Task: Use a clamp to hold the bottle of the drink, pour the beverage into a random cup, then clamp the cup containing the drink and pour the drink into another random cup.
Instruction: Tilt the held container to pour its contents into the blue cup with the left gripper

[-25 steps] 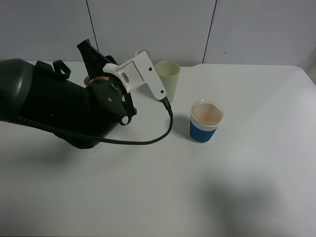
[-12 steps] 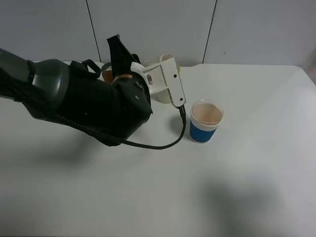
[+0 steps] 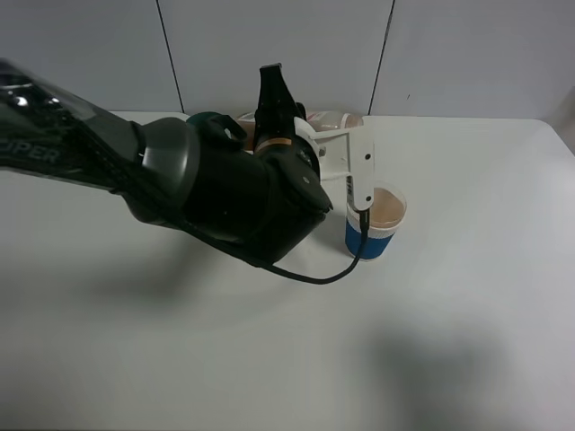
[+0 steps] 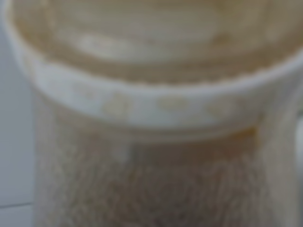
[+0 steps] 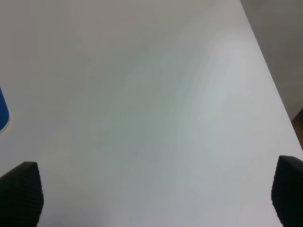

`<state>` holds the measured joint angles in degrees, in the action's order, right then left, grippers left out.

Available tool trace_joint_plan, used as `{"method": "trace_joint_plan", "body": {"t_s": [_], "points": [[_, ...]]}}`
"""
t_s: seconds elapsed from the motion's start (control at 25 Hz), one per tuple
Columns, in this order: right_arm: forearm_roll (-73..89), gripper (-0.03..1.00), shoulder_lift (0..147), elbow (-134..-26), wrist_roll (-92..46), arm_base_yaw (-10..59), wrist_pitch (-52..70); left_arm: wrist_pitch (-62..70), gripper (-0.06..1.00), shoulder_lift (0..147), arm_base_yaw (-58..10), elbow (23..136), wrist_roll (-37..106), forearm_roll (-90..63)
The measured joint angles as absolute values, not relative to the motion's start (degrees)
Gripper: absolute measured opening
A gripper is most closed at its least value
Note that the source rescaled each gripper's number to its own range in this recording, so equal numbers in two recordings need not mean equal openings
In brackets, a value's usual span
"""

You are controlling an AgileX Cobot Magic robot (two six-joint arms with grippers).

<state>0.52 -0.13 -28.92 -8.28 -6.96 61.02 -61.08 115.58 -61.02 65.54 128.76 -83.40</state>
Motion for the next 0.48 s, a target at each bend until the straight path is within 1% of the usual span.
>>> {"method": "trace_joint_plan", "body": {"t_s": [0.2, 0.48], "points": [[0.5, 0.89, -0.1, -28.9, -8.3, -7.0, 61.0, -60.1, 0.05, 117.0, -61.0, 68.5, 131.9, -83.5], [0.5, 0.89, -0.1, -28.9, -8.3, -7.0, 61.0, -59.5, 0.05, 117.8, -61.0, 68.9, 133.8, -83.0]]}}
